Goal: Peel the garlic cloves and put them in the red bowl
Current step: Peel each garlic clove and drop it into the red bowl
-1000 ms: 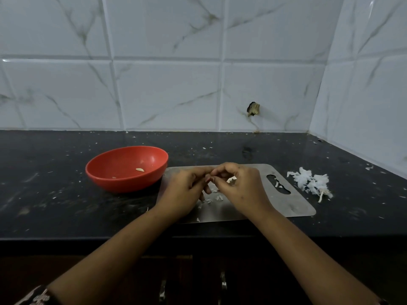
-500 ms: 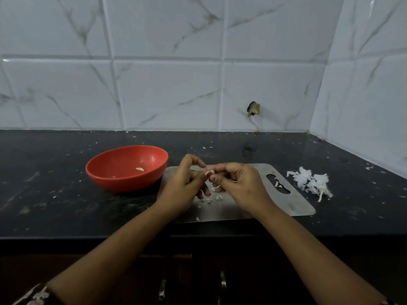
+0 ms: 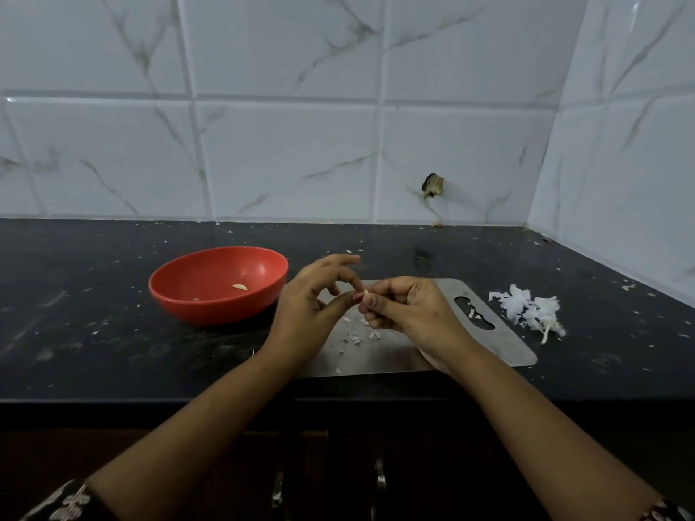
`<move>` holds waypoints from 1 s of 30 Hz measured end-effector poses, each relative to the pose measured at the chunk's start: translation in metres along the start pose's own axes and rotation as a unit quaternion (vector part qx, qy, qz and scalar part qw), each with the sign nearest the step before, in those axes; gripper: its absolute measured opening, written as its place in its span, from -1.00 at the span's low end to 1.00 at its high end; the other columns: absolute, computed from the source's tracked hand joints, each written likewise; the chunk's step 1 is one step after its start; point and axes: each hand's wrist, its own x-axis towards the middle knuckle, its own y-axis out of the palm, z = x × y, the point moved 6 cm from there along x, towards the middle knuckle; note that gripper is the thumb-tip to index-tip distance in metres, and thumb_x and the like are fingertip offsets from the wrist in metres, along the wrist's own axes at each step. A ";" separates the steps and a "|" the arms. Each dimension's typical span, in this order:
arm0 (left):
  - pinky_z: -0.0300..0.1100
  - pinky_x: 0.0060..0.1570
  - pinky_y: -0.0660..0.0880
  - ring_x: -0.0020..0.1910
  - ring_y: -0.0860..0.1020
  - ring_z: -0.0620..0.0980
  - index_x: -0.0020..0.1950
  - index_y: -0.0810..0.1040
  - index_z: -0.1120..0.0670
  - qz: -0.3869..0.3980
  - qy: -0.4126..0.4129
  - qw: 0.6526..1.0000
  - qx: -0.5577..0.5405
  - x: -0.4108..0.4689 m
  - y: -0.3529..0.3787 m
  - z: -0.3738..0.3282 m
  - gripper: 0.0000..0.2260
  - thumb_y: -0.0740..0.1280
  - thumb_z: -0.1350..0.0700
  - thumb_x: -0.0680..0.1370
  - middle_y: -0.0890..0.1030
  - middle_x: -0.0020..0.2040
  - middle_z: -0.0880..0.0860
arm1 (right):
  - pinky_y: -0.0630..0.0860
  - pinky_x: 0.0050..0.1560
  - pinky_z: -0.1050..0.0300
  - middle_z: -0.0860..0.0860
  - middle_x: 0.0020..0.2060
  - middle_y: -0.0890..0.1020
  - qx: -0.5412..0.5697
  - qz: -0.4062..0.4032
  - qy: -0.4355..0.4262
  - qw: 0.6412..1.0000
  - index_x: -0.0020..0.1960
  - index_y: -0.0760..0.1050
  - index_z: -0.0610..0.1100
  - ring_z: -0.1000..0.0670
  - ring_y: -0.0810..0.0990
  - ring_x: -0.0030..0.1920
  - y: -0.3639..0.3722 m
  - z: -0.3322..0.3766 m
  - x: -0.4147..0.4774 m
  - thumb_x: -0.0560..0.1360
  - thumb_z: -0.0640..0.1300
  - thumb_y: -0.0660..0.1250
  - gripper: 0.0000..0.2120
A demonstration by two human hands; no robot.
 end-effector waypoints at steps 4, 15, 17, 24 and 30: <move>-0.39 -0.27 0.43 -0.10 0.50 -0.19 -0.16 0.55 -0.14 -0.011 0.017 1.000 0.013 0.000 -0.001 -0.002 -0.78 0.45 0.19 0.46 0.51 0.17 -0.28 | 0.57 -0.25 0.28 -0.02 -0.35 0.66 -0.001 0.000 0.002 1.000 -0.10 0.64 -0.18 0.09 0.60 -0.34 0.000 0.000 0.000 0.48 -0.32 0.36 -0.90; -0.48 -0.12 0.36 0.07 0.48 -0.27 -0.10 0.57 -0.02 0.017 0.042 0.998 0.034 0.000 0.004 0.005 -0.90 0.41 0.19 0.50 0.45 0.23 -0.32 | 0.56 -0.24 0.25 -0.03 -0.33 0.65 -0.020 0.014 0.006 1.000 -0.13 0.64 -0.17 0.08 0.60 -0.31 -0.003 -0.002 0.000 0.44 -0.25 0.40 -0.95; -0.47 -0.06 0.35 0.12 0.43 -0.29 -0.08 0.52 -0.05 0.034 0.054 0.997 0.047 -0.001 0.008 0.008 -0.88 0.37 0.18 0.53 0.41 0.24 -0.29 | 0.55 -0.24 0.26 -0.03 -0.34 0.65 -0.022 0.013 0.003 1.000 -0.14 0.64 -0.18 0.09 0.59 -0.32 -0.002 -0.003 0.000 0.46 -0.27 0.39 -0.95; -0.55 0.01 0.27 0.06 0.39 -0.38 -0.07 0.42 -0.02 0.059 0.074 0.993 0.072 -0.001 0.016 0.006 -0.86 0.28 0.22 0.57 0.37 0.14 -0.21 | 0.58 -0.25 0.24 -0.03 -0.31 0.64 0.022 -0.035 0.014 0.999 -0.04 0.63 -0.20 0.10 0.57 -0.29 -0.007 -0.003 0.002 0.48 -0.24 0.38 -0.92; -0.28 -0.07 0.41 -0.06 0.52 -0.18 -0.06 0.42 0.05 0.069 0.037 0.996 0.047 0.000 0.016 0.013 -0.94 0.21 0.19 0.59 0.56 -0.10 -0.06 | 0.56 -0.27 0.26 0.05 -0.27 0.66 0.066 -0.076 0.024 0.995 -0.01 0.64 -0.15 0.14 0.60 -0.28 -0.015 -0.003 0.002 0.48 -0.16 0.37 -0.87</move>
